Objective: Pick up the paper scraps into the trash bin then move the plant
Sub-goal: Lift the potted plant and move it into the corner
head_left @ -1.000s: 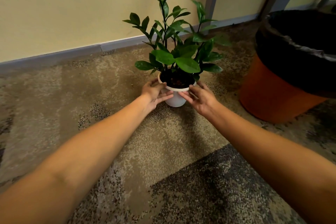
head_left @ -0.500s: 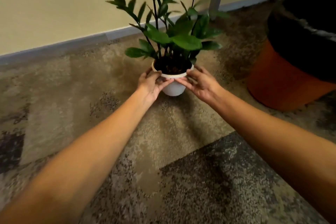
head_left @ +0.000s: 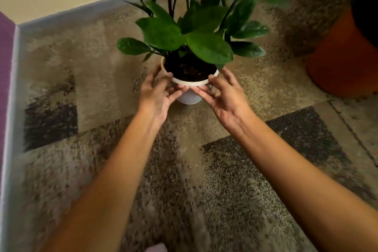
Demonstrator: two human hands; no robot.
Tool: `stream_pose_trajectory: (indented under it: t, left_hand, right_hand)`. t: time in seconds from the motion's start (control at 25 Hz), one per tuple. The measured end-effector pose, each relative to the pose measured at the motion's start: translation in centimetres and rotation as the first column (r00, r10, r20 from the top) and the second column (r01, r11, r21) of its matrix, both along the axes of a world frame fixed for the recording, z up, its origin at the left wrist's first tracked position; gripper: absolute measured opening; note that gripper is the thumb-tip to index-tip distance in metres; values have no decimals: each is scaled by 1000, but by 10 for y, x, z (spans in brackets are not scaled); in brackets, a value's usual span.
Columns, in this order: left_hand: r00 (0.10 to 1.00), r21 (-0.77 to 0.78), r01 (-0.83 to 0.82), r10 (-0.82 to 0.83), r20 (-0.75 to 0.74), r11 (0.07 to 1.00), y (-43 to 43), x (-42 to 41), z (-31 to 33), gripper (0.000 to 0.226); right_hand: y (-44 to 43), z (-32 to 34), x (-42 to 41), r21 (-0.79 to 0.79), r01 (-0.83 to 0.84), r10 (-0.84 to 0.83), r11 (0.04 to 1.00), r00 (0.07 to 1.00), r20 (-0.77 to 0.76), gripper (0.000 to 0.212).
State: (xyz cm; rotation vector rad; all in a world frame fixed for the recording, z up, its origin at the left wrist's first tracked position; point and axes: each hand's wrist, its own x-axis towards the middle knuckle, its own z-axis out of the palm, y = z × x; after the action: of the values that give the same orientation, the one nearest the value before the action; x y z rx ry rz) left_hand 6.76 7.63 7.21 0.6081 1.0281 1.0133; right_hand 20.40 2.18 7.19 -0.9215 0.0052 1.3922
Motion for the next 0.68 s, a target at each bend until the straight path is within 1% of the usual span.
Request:
stream_pose_trajectory:
  t: [0.12,0.28,0.4,0.44,0.56,0.68]
  left_hand:
    - [998,-60,-35,37,41,998,-22,-10,28,47]
    - [997,-102,-44,50,57,994,-43,-30,66,44]
    - [996,-128,-66,73,51,990,-46,-46,107,44]
    - [994,-146,-84,93,55,986,-45,-53,124,43]
    - [991,-183,-116,125,41,976,-39,-72,168,41]
    - [988,-182,-141,149,32,973,-21,-99,215,45]
  right_hand:
    - [-15,28,-5,-36,-20,21,999,1000,10,48]
    - [-28,75,-17,-109,-97,100,989,995,17,50]
    - [-25,123,-29,-173,-111,111,979,994,-10,38]
    - [-22,140,-34,-191,-122,123,974,992,-11,37]
    - [-11,184,-52,-207,-185,189,961,982,3,47]
    - [13,230,-78,-222,-227,234,948,972,8,48]
